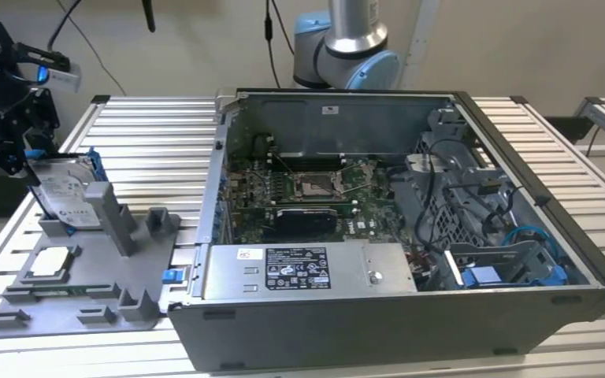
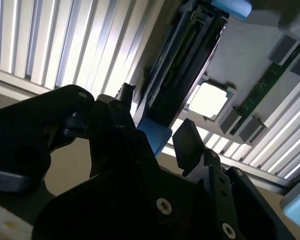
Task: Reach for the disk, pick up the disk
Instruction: 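Pick up the disk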
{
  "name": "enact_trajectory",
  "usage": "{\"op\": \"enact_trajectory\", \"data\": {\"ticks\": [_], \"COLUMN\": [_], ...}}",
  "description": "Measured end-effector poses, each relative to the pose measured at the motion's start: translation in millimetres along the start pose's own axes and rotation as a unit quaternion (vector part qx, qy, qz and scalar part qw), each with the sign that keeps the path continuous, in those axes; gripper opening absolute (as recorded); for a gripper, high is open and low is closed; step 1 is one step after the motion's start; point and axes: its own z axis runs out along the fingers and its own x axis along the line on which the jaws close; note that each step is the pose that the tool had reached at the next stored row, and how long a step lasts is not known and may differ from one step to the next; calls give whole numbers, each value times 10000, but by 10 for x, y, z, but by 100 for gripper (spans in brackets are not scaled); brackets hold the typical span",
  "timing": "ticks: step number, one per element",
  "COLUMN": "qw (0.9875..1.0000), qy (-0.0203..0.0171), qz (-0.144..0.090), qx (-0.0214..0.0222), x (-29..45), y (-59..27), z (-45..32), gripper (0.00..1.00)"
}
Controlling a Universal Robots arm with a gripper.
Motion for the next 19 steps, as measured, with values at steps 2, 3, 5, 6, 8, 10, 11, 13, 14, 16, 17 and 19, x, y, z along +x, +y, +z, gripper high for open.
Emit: {"op": "enact_trajectory", "data": {"ticks": [2, 3, 5, 6, 8, 10, 11, 13, 14, 16, 17, 19], "qw": [10000, 10000, 10000, 10000, 10000, 10000, 10000, 10000, 10000, 10000, 9999, 9999], "qy": [-5, -6, -7, -8, -15, -27, -33, -46, -53, -82, -103, -146], "qz": [0, 0, 0, -1, 0, 0, -1, -1, -1, -2, -2, -2], "qx": [1, 2, 3, 4, 8, 10, 11, 14, 15, 16, 15, 15], "x": [1, 1, 2, 3, 3, 4, 5, 6, 6, 7, 8, 7], "y": [0, 0, -1, -1, -1, -1, -1, -2, -2, -3, -3, -3], "z": [35, 54, 91, 109, 145, 182, 199, 236, 254, 281, 288, 305], "gripper": [100, 100, 100, 100, 100, 100, 100, 100, 100, 100, 100, 100]}}
